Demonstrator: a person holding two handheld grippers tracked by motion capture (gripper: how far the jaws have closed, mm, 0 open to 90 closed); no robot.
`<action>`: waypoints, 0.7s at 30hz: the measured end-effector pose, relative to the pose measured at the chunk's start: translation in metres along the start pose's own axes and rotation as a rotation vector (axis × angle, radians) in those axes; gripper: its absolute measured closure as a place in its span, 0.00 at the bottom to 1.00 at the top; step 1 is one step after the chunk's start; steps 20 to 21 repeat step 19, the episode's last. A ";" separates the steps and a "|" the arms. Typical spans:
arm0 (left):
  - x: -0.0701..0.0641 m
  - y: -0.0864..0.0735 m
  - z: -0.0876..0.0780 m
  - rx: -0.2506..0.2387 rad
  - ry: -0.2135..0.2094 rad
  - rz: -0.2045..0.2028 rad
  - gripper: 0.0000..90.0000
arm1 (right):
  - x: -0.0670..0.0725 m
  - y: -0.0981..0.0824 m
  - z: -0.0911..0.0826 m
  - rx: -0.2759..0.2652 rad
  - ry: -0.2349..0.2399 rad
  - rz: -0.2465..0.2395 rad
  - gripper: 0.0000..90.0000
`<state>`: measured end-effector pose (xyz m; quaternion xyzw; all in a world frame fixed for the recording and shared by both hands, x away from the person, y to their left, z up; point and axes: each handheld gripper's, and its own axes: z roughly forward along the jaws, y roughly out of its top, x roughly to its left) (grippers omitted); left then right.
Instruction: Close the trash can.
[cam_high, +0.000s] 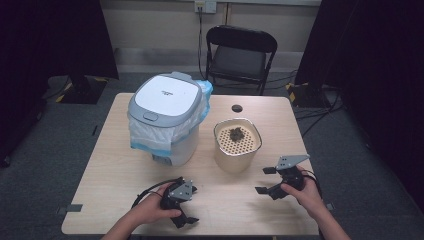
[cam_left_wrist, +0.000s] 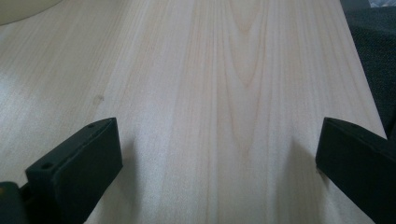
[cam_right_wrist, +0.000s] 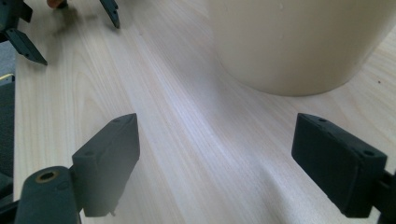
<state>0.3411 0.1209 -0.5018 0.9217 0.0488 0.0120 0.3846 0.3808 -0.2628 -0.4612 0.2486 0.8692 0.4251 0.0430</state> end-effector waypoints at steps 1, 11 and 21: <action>0.000 0.000 0.000 0.000 0.000 0.000 0.00 | 0.000 -0.001 0.001 0.000 -0.005 -0.001 0.16; 0.000 0.000 0.000 0.000 0.000 0.000 0.00 | 0.001 -0.010 0.007 0.012 -0.003 -0.009 0.16; 0.000 0.000 0.000 0.000 0.000 0.000 0.00 | 0.008 -0.009 0.020 0.027 0.012 -0.043 0.16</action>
